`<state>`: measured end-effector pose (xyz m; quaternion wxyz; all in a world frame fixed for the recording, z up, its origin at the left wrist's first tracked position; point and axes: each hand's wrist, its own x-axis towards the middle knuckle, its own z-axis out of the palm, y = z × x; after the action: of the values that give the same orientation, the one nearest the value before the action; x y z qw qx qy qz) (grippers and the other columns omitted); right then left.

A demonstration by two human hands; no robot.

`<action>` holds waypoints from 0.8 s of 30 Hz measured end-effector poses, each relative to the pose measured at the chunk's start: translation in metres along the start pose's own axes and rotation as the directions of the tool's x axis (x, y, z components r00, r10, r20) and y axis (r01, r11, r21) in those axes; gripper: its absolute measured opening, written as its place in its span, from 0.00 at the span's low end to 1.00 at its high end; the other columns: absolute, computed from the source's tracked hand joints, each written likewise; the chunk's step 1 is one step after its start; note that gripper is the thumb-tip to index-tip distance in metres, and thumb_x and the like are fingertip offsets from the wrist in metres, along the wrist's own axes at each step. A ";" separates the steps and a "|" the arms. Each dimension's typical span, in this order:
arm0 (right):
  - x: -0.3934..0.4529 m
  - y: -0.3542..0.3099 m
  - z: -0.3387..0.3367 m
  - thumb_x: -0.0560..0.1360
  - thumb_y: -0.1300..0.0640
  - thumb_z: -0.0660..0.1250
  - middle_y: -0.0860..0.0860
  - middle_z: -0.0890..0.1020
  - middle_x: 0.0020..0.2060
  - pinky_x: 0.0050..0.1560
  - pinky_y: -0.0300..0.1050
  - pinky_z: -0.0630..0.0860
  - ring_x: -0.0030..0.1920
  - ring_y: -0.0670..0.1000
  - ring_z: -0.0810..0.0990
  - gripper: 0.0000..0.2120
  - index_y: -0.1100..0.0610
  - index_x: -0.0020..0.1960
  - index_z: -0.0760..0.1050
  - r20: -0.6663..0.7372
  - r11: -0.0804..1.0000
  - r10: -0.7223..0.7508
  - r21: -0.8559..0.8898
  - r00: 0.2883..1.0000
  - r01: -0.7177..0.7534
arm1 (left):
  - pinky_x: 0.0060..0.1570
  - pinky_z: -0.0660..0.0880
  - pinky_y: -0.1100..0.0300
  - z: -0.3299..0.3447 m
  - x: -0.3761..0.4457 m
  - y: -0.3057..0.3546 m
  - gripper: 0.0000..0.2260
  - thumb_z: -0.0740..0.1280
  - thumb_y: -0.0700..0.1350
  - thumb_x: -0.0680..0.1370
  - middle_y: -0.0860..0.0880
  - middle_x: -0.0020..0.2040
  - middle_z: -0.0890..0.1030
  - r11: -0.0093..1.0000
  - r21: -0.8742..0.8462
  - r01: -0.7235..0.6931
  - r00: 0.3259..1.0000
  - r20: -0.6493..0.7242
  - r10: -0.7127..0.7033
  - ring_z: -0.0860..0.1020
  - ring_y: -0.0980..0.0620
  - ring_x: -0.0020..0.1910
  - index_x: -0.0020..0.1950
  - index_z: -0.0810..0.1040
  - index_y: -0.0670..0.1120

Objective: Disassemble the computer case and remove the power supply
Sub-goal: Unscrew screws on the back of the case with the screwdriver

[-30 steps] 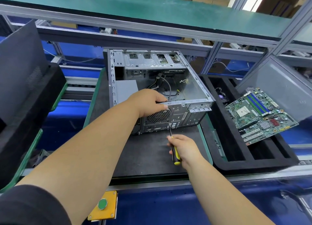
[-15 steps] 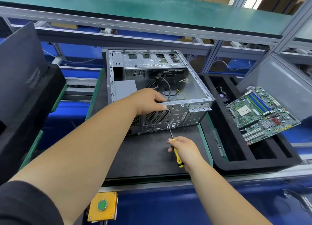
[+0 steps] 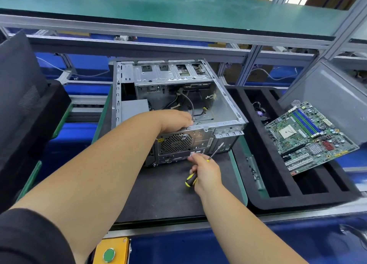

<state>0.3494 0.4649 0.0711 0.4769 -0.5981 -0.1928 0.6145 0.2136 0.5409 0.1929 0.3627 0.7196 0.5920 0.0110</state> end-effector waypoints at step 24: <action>0.018 -0.019 0.023 0.77 0.62 0.64 0.56 0.82 0.41 0.24 0.38 0.65 0.19 0.44 0.64 0.06 0.62 0.42 0.76 -0.004 0.945 0.319 0.078 0.948 -0.317 | 0.56 0.61 0.55 0.002 0.016 -0.009 0.31 0.56 0.64 0.79 0.45 0.76 0.64 0.950 -0.177 0.258 0.964 0.108 -0.242 0.66 0.45 0.71 0.75 0.65 0.45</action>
<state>0.3377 0.4961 0.0817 0.3957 -0.6079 -0.0660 0.6852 0.2115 0.5536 0.1798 0.4529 0.6006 0.6589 -0.0092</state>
